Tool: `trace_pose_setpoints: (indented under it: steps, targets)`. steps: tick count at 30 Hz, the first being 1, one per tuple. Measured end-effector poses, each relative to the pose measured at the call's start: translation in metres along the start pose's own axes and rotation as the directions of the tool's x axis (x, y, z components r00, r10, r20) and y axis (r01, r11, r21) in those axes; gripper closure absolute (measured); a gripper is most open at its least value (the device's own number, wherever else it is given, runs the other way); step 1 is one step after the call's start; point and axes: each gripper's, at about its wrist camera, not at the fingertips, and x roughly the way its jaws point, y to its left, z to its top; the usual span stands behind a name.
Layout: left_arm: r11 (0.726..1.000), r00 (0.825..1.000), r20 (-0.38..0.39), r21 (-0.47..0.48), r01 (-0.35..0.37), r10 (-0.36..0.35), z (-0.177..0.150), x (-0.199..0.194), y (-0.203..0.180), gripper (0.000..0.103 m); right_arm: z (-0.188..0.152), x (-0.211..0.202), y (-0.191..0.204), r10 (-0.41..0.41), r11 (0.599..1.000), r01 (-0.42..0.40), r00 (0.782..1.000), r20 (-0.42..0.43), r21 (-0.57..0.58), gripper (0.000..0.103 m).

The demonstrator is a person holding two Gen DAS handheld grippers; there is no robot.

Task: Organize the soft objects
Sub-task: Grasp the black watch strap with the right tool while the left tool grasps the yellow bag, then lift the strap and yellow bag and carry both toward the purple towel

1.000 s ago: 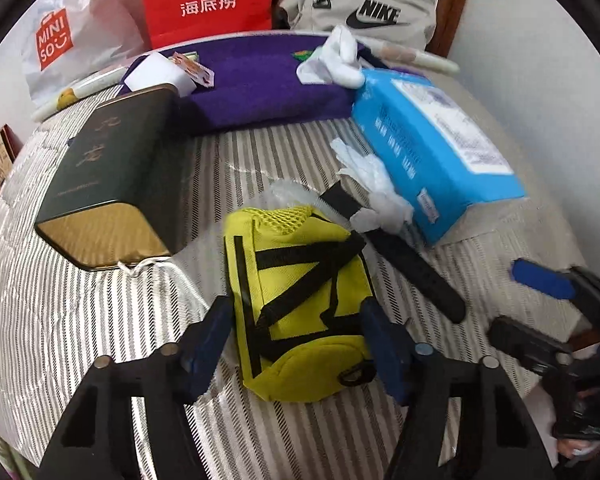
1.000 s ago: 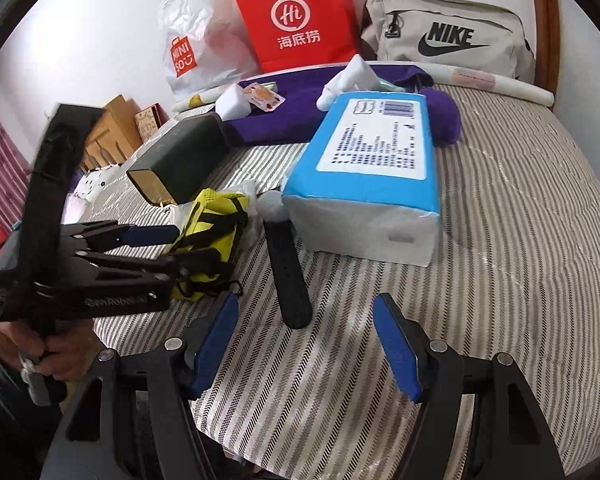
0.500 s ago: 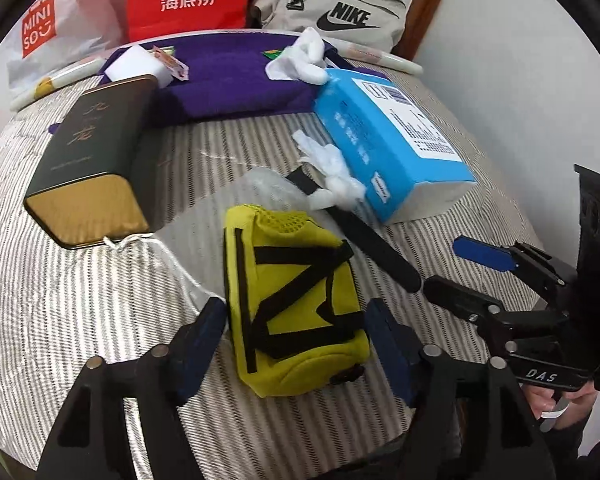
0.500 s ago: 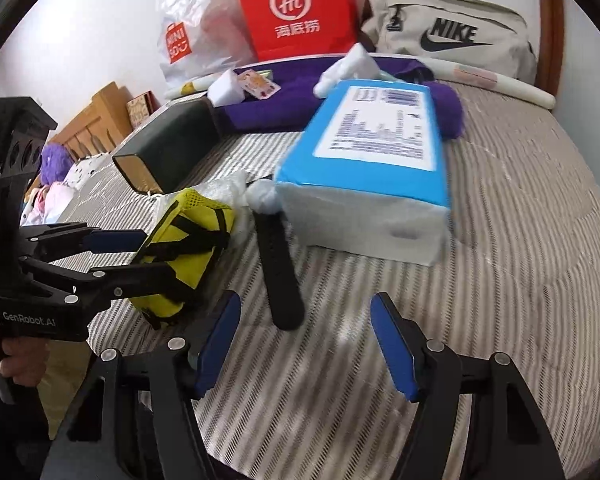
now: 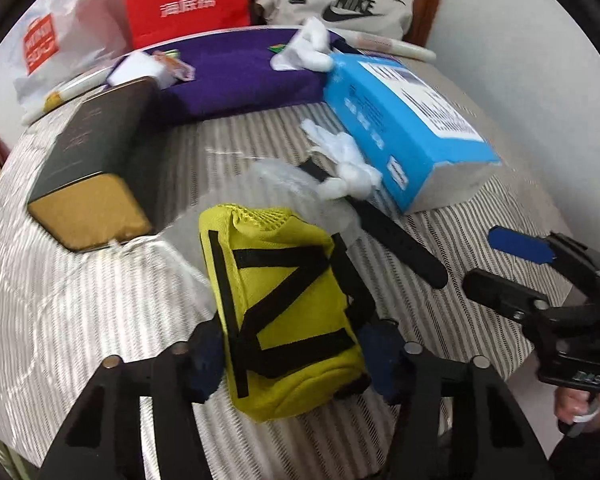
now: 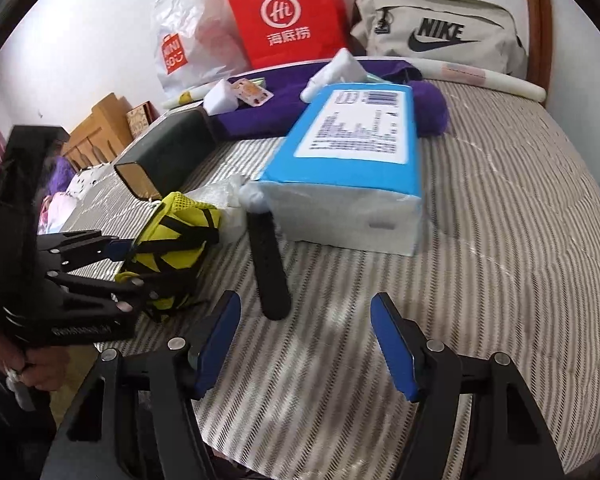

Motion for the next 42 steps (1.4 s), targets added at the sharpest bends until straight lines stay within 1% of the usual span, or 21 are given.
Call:
trace_pose_setpoints:
  steps: [1,2,4,6,9,10,13,18,22,24,26,28,30,31,32,35,38,42]
  targets:
    - [1.000,1.000,0.009,-0.001,-0.003,0.003,-0.001,-0.005,0.004,0.062,0.001,0.003,0.004,0.001,1.000,-0.001,1.000,-0.003,-0.015,0.035]
    - [1.000,1.000,0.018,-0.004,-0.015,0.015,-0.002,-0.010,0.009,0.074,0.003,0.005,0.007,0.002,1.000,-0.002,1.000,-0.006,-0.026,0.035]
    - [1.000,1.000,0.011,-0.016,-0.014,0.014,-0.003,-0.015,0.021,0.074,0.006,0.013,0.014,-0.002,0.998,0.001,1.000,-0.009,-0.059,0.037]
    - [0.999,1.000,0.013,-0.031,-0.009,0.010,-0.008,-0.017,0.032,0.074,0.008,0.021,0.021,-0.005,0.996,0.003,1.000,-0.018,-0.088,0.044]
    - [0.997,1.000,0.014,-0.079,0.025,-0.024,-0.011,-0.016,0.046,0.074,0.013,0.038,0.028,-0.025,0.993,0.020,0.999,-0.046,-0.114,0.049]
    - [0.995,1.000,0.016,-0.090,0.028,-0.027,-0.012,-0.016,0.049,0.074,0.014,0.039,0.030,-0.037,0.992,0.033,0.999,-0.029,-0.125,0.053]
    - [0.995,0.999,0.039,-0.098,0.009,-0.006,-0.014,-0.023,0.060,0.075,0.016,0.045,0.037,-0.085,0.983,0.082,0.996,-0.008,-0.167,0.081]
    - [0.989,0.999,0.038,-0.149,-0.003,0.009,-0.017,-0.025,0.084,0.075,0.009,0.040,0.037,-0.064,0.978,0.061,0.998,-0.009,-0.199,0.082]
    - [0.978,0.999,0.046,-0.207,0.011,-0.001,-0.022,-0.026,0.103,0.075,-0.005,0.026,0.037,-0.042,0.983,0.030,0.997,-0.062,-0.180,0.082]
    - [0.975,0.999,0.050,-0.221,0.006,0.005,-0.024,-0.027,0.110,0.075,-0.010,0.022,0.037,-0.039,0.985,0.024,0.996,-0.082,-0.171,0.082]
    - [0.973,0.999,0.054,-0.232,0.014,-0.002,-0.025,-0.027,0.116,0.075,-0.008,0.023,0.038,-0.047,0.985,0.031,0.995,-0.092,-0.171,0.079]
    - [0.967,0.999,0.051,-0.252,0.029,-0.017,-0.026,-0.027,0.122,0.074,-0.002,0.028,0.039,-0.047,0.986,0.033,0.996,-0.082,-0.162,0.074]
    - [0.964,0.998,0.051,-0.263,0.039,-0.026,-0.027,-0.026,0.127,0.072,0.004,0.034,0.040,-0.045,0.987,0.034,0.997,-0.064,-0.157,0.073]
    - [0.962,0.998,0.052,-0.271,0.041,-0.028,-0.027,-0.026,0.129,0.072,0.007,0.038,0.042,-0.050,0.986,0.042,0.998,-0.047,-0.162,0.074]
    - [0.960,0.998,0.055,-0.276,0.043,-0.028,-0.028,-0.026,0.130,0.072,0.008,0.041,0.044,-0.060,0.983,0.053,0.998,-0.032,-0.174,0.082]
    - [0.963,0.998,0.067,-0.266,0.035,-0.017,-0.029,-0.028,0.131,0.073,0.008,0.042,0.046,-0.069,0.978,0.064,0.997,-0.020,-0.200,0.083]
    - [0.964,0.997,0.067,-0.264,0.044,-0.027,-0.028,-0.026,0.132,0.073,0.004,0.033,0.039,-0.063,0.985,0.056,0.997,-0.042,-0.162,0.083]
    - [0.962,0.997,0.069,-0.266,0.057,-0.040,-0.028,-0.024,0.134,0.072,-0.010,0.018,0.028,-0.117,0.986,0.109,0.992,-0.057,-0.128,0.083]
